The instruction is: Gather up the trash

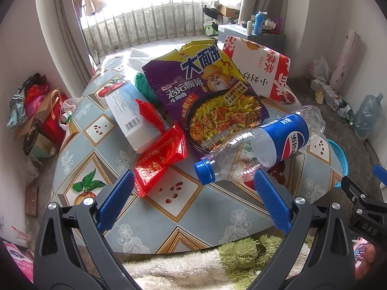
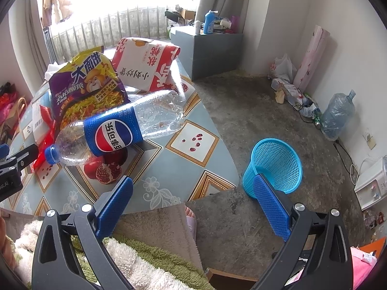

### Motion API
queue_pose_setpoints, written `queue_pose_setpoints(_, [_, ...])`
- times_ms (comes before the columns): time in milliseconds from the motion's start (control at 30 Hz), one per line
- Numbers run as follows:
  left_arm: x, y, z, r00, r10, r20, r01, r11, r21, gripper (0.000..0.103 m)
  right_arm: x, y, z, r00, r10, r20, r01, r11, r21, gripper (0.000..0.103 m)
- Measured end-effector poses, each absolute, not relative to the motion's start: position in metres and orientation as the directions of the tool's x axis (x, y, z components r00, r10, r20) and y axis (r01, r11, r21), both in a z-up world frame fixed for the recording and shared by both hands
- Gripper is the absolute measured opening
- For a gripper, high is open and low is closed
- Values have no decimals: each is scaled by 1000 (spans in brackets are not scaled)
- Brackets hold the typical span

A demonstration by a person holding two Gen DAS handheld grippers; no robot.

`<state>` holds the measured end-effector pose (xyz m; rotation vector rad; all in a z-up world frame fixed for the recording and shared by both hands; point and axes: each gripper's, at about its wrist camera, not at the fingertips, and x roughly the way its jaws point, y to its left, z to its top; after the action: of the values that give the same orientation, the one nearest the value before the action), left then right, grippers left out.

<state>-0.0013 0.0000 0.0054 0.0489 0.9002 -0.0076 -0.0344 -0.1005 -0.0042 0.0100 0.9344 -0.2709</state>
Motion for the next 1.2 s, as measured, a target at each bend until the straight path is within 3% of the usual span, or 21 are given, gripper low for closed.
queue_pose_setpoints(1200, [-4, 10, -4, 618, 18, -786, 27, 999, 43, 96, -32, -99, -7, 562, -224, -796, 241, 965, -101, 97])
